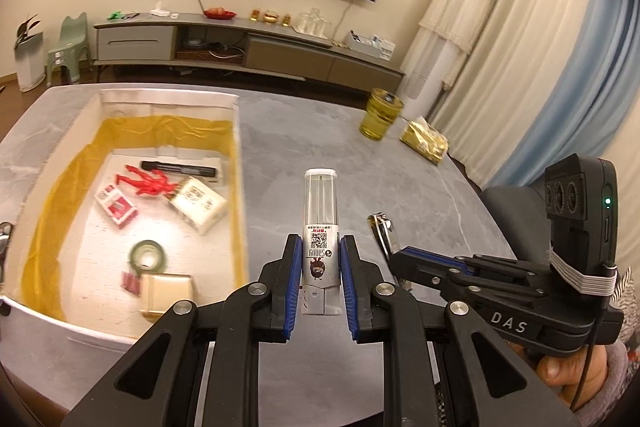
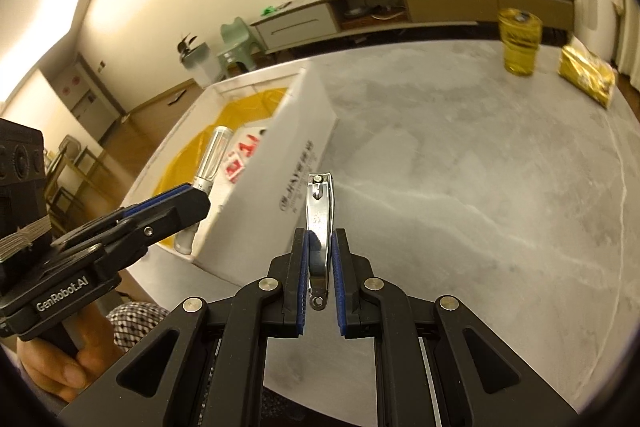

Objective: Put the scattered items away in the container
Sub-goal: 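Carry the tube bottle and nail clipper over the white box, then open both grippers to drop the bottle and clipper into the box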

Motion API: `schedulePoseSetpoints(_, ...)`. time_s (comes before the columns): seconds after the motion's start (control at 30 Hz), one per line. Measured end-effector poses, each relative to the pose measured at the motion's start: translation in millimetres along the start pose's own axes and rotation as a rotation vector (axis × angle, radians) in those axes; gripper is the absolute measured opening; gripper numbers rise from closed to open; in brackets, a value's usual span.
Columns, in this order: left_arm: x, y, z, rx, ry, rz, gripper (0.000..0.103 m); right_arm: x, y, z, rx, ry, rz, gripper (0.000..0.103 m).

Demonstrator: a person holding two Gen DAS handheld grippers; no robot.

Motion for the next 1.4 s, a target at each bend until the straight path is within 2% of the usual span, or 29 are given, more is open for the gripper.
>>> schedulePoseSetpoints(0.4,20.4,80.6,32.6,0.102,-0.061,0.061,0.02,38.8,82.6,-17.9,0.055,-0.007,0.159,0.012)
schedulePoseSetpoints(0.6,21.5,118.3,32.4,0.153,-0.045,0.092,0.02,46.4,112.9,-44.9,0.061,0.029,0.232,0.012)
schedulePoseSetpoints(0.73,20.0,141.8,24.1,0.209,-0.004,0.096,0.02,46.0,126.4,-67.1,0.055,0.069,0.284,0.012)
schedulePoseSetpoints(0.9,11.5,167.7,4.4,0.275,0.079,0.088,0.02,44.4,131.4,-100.8,0.029,0.133,0.343,0.012)
schedulePoseSetpoints(1.1,3.7,189.6,-11.5,0.322,0.142,0.086,0.021,46.2,130.9,-134.8,-0.007,0.191,0.397,0.012)
schedulePoseSetpoints(1.17,0.1,198.7,-16.9,0.332,0.171,0.116,0.021,45.9,128.0,-146.6,-0.005,0.222,0.4,0.013)
schedulePoseSetpoints(1.23,-3.6,200.3,-22.2,0.306,0.199,0.132,0.022,49.3,124.1,-154.3,-0.008,0.227,0.379,0.018)
schedulePoseSetpoints(1.27,-4.9,200.0,-22.9,0.303,0.203,0.132,0.024,51.1,120.8,-156.9,-0.012,0.232,0.366,0.026)
schedulePoseSetpoints(1.33,-6.4,200.6,-21.0,0.309,0.198,0.127,0.029,54.0,117.1,-155.5,-0.006,0.228,0.346,0.026)
schedulePoseSetpoints(1.4,-7.5,201.2,-18.8,0.308,0.195,0.129,0.029,55.0,116.3,-151.8,0.001,0.226,0.338,0.027)
Point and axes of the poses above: each gripper's, at about its wrist camera, not at the fingertips, and z roughly against the way its jaws point, y to its left, x to its top, the point moved 10 cm from there along -z, roughly the way its jaws point, and after that the axes turned 1 degree about -z, right-handed, at the moved point
